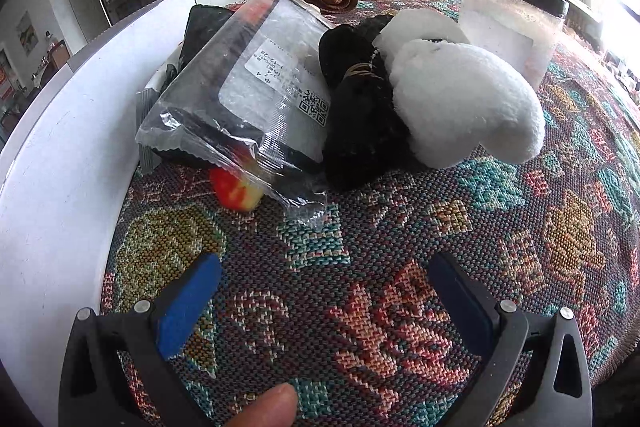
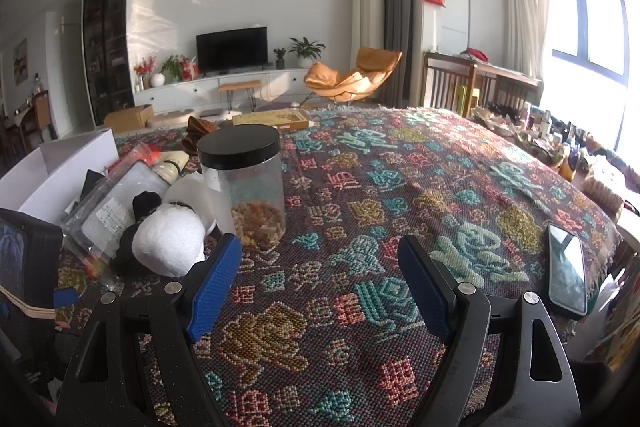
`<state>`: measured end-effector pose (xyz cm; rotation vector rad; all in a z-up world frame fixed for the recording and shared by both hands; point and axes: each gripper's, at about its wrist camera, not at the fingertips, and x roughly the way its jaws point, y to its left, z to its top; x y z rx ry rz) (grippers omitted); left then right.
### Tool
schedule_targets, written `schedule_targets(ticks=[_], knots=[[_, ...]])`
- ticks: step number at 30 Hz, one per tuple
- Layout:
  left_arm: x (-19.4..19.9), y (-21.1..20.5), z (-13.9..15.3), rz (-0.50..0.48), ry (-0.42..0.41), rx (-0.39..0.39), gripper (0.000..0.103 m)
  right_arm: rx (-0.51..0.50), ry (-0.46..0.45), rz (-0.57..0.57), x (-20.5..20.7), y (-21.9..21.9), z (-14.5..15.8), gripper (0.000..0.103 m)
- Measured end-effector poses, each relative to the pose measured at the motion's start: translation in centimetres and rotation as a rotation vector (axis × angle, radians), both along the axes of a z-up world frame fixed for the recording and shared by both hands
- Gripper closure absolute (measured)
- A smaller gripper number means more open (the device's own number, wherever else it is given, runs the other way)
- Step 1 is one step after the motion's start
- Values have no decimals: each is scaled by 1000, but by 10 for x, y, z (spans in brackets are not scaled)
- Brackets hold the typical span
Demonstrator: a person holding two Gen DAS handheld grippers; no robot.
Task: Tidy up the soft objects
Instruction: 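Move the left tool toward the black twine-tied bundle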
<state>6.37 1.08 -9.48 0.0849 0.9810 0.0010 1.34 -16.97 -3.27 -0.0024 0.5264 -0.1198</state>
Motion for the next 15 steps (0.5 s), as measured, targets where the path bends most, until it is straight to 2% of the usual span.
schedule_targets(ticks=[1,7,15], knots=[[4,1,0,2,1,-3,0,-10,-25,1,1,-1,1,20],[27,10,-5,11,10,-76,0,-6,-12,1,0,0,0,20],[47,11,-8,-2,-15,-76,0,-9,-13,1,1,-1,1,20]])
